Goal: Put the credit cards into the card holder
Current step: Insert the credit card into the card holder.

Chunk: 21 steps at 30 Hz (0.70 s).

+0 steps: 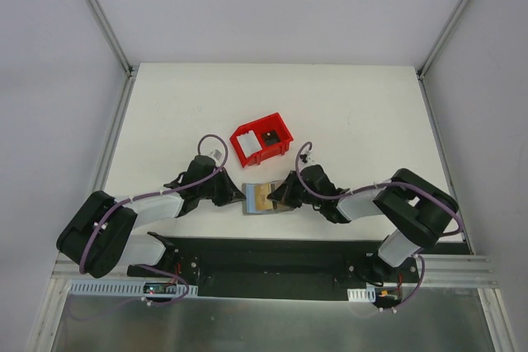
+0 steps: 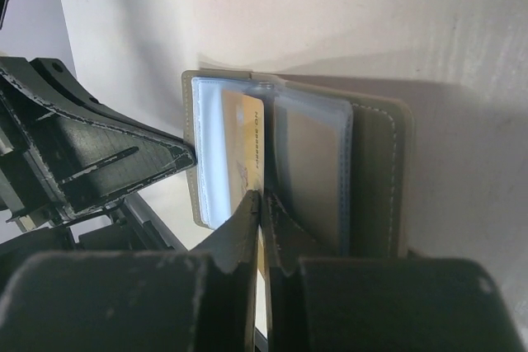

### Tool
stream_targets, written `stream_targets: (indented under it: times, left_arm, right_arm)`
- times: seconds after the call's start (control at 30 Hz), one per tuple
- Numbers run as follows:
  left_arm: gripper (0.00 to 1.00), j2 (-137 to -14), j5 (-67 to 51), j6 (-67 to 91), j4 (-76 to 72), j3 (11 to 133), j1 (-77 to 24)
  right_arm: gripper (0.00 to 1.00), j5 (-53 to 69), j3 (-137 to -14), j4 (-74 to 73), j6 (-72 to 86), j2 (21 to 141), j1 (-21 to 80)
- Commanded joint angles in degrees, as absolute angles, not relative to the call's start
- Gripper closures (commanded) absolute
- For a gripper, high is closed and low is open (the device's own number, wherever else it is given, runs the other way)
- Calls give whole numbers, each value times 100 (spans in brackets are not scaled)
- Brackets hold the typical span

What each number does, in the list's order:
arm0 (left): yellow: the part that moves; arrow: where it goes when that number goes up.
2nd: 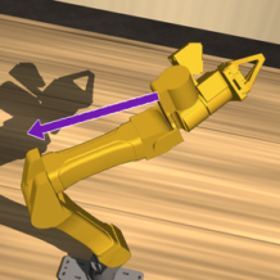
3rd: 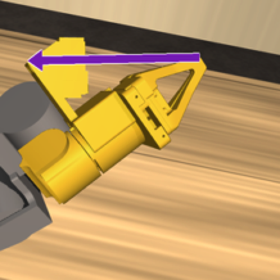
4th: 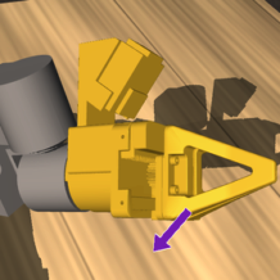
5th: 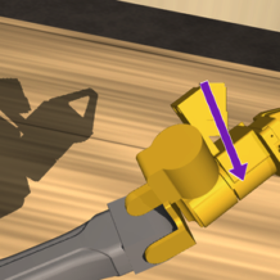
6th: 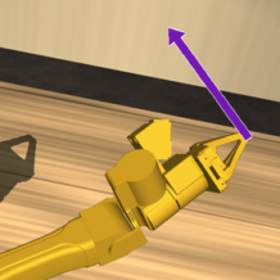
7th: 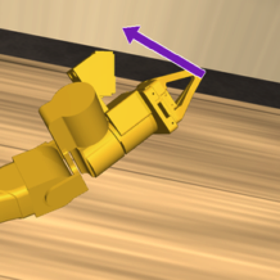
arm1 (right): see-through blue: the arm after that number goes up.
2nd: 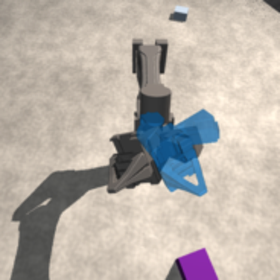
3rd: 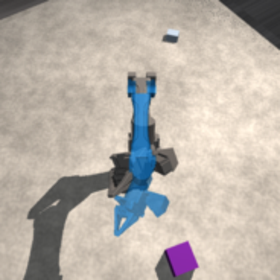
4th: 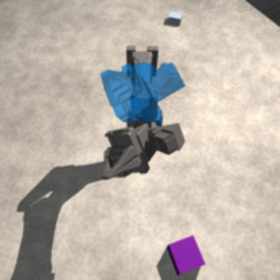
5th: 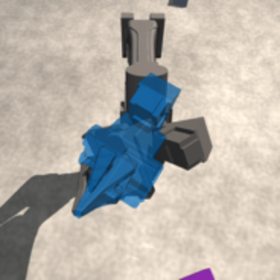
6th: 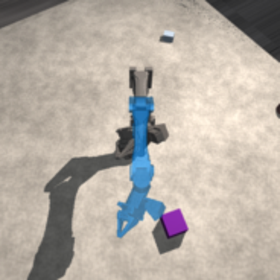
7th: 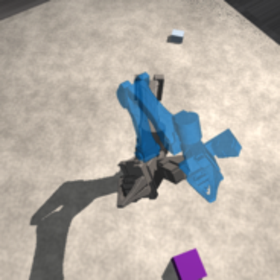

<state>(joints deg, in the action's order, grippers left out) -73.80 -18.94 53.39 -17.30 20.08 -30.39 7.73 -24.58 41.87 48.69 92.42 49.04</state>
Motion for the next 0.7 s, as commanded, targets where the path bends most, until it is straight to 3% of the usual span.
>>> stream_targets:
  times: [0.0,0.3,0.67]
  left_arm:
    - [100,-7295,-1907,5370,-1916,2013,-3085]
    - [100,-7242,-1898,5335,-1916,1978,-3085]
    - [100,-7295,-1951,5300,-1934,2021,-3085]
  right_arm:
    - [95,713,-2654,3692,4536,9194,4983]
    - [68,439,-3093,2118,3745,8684,4860]
    - [66,914,-3647,2013,3437,9096,4966]
